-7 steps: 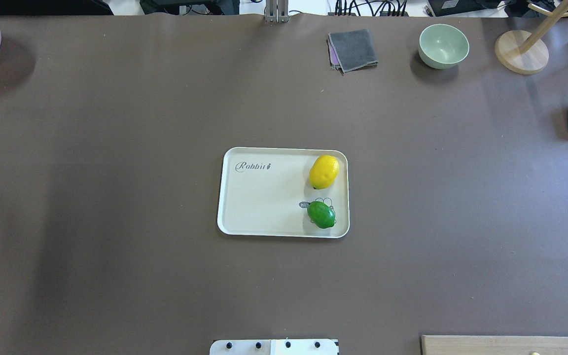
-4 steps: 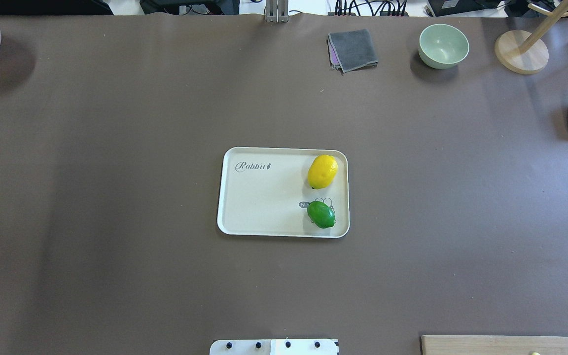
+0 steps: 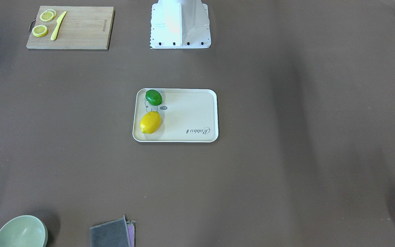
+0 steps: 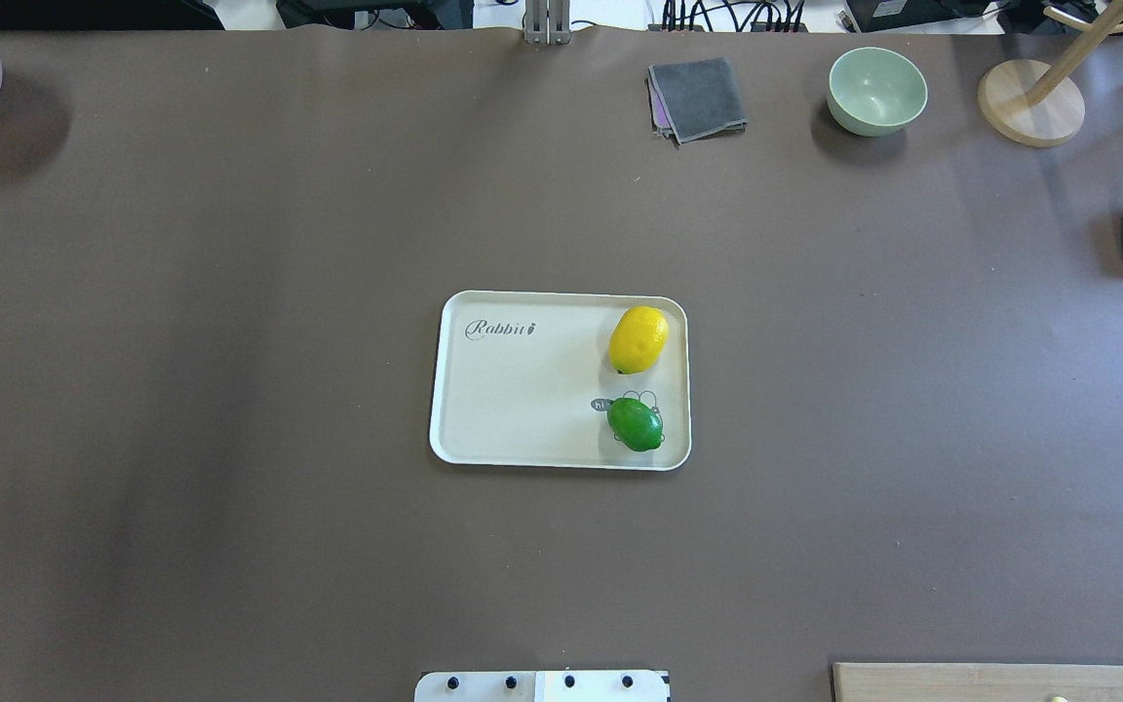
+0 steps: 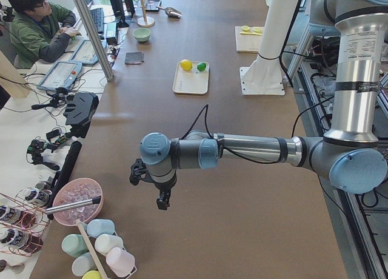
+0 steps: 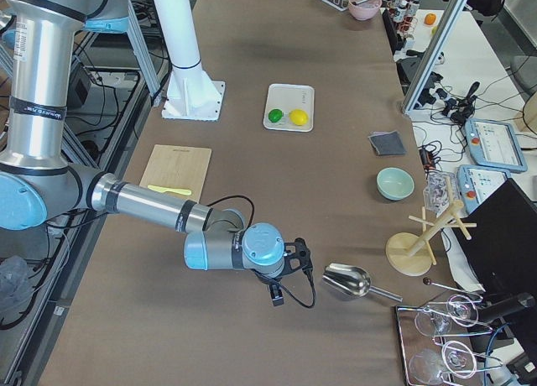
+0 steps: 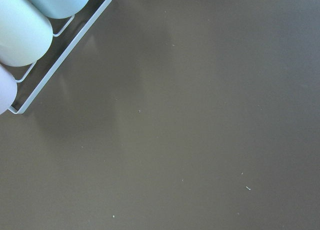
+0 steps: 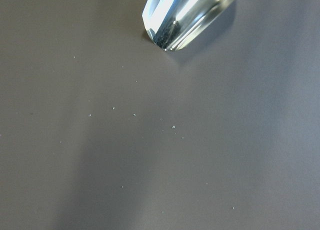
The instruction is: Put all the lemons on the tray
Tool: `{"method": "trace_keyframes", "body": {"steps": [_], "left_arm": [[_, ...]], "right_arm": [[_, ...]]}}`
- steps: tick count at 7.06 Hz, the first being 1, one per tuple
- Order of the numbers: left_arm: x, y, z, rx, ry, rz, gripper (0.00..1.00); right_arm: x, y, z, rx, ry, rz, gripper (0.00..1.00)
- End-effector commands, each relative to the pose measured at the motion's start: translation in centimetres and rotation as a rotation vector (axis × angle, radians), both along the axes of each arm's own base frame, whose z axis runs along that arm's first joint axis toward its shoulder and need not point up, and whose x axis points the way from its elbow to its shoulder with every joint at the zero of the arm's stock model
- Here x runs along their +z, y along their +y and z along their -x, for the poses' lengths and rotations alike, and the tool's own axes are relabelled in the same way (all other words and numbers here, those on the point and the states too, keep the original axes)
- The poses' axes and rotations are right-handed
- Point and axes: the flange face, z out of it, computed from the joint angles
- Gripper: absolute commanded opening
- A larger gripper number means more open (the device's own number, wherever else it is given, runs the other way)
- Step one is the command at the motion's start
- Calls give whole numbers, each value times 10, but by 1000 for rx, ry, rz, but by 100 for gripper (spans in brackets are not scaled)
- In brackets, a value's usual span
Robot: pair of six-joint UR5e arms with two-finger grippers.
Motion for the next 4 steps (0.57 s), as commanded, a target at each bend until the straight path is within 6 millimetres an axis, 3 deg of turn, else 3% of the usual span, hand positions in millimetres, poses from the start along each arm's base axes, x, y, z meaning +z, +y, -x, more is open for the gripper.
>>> {"method": "trace_keyframes", "body": {"steps": [1,3,4], "left_arm": [[-23,20,2,-7,7,15,99],[-16,21,2,-11,9,32,99],[-11,21,5,-13,9,31,99]], "right_arm": [[-56,5,-17,35,29,98,100],[-97,20,-37,65,86,177,100],[-101,31,-53,102,93,219,100]]}}
